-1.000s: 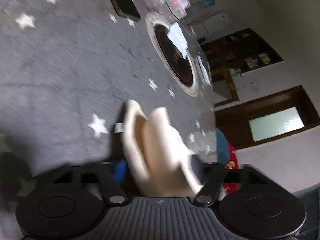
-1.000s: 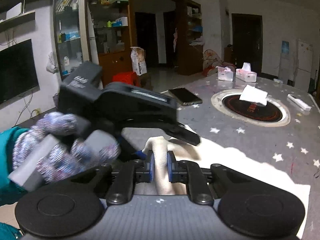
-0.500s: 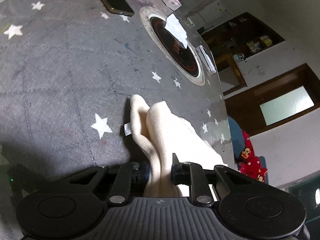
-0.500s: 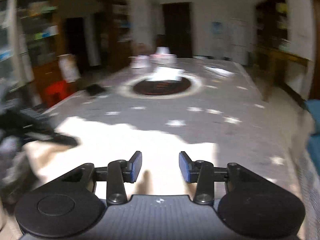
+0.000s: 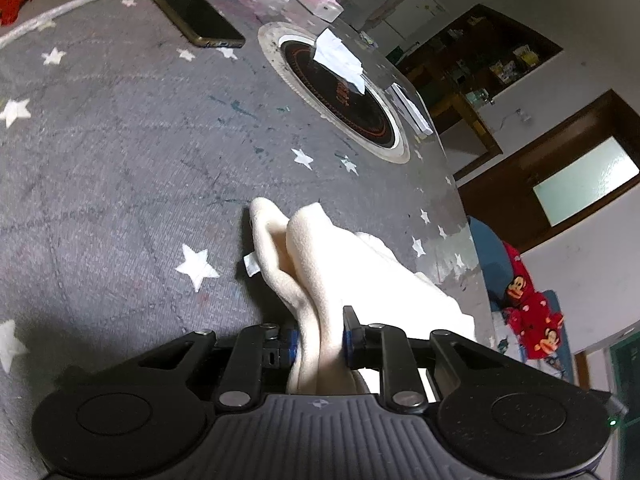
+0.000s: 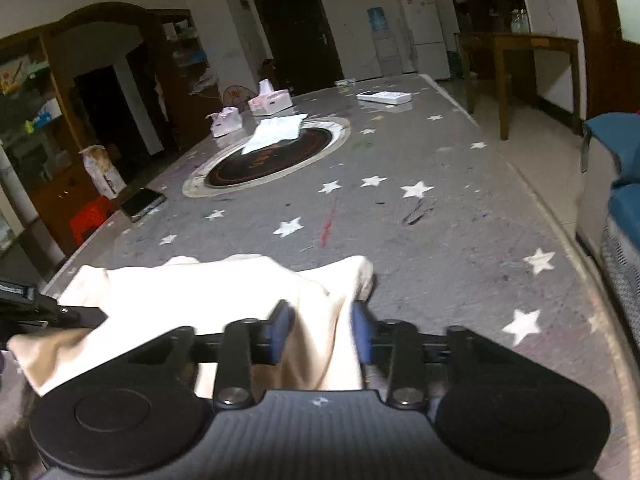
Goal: Fold clothes
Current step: 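Lift the held end and fold it over the rest with both grippers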
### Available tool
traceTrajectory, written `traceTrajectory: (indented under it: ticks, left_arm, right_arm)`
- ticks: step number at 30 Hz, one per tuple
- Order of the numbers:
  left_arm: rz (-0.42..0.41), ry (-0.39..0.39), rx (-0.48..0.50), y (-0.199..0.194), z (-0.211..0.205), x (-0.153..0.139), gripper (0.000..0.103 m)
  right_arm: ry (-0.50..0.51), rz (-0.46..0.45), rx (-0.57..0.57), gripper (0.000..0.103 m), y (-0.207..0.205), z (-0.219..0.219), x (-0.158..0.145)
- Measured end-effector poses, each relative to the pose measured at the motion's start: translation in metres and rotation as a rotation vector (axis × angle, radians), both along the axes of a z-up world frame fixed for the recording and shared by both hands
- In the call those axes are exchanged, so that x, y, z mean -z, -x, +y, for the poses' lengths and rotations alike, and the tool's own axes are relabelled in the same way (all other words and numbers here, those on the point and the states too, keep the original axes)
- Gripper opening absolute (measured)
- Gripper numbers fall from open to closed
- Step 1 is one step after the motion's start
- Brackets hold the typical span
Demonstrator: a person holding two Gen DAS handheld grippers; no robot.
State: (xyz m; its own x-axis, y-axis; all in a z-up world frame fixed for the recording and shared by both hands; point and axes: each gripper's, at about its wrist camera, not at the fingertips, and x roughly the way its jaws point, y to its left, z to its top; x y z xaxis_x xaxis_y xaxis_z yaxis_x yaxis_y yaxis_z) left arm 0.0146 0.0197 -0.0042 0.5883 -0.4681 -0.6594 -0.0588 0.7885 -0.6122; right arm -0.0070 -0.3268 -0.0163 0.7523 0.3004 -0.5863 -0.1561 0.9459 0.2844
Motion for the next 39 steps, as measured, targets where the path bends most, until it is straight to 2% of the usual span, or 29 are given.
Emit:
traceTrajectory:
  ticks: [1, 4, 10, 17, 23, 32, 39]
  left_arm:
    - [-0.008, -0.014, 0.005, 0.001, -0.002, -0.002, 0.021]
    - [-0.043, -0.041, 0.035, 0.004, -0.008, -0.010, 0.021]
    - [-0.115, -0.064, 0.102, 0.002, -0.028, -0.035, 0.019]
    - [-0.162, -0.076, 0.192, -0.017, -0.074, -0.053, 0.018]
    - [-0.166, -0.072, 0.249, -0.042, -0.114, -0.056, 0.018]
    - [-0.153, -0.103, 0.299, -0.070, -0.150, -0.050, 0.018]
    - [-0.123, -0.148, 0.307, -0.084, -0.158, -0.037, 0.018]
  right_arm:
    - [-0.004, -0.005, -0.003, 0.016, 0.002, 0.001, -0.001]
    - [-0.016, -0.026, -0.010, 0.011, 0.007, 0.001, -0.006]
    - [-0.028, -0.111, 0.001, 0.010, 0.023, -0.005, -0.031]
    - [0.047, -0.200, 0.033, 0.010, 0.031, -0.024, -0.068]
    - [0.111, -0.215, 0.107, 0.010, 0.024, -0.053, -0.084]
    - [0.152, -0.197, 0.173, 0.010, 0.010, -0.078, -0.078]
    - [0.157, -0.159, 0.184, 0.010, -0.002, -0.085, -0.061]
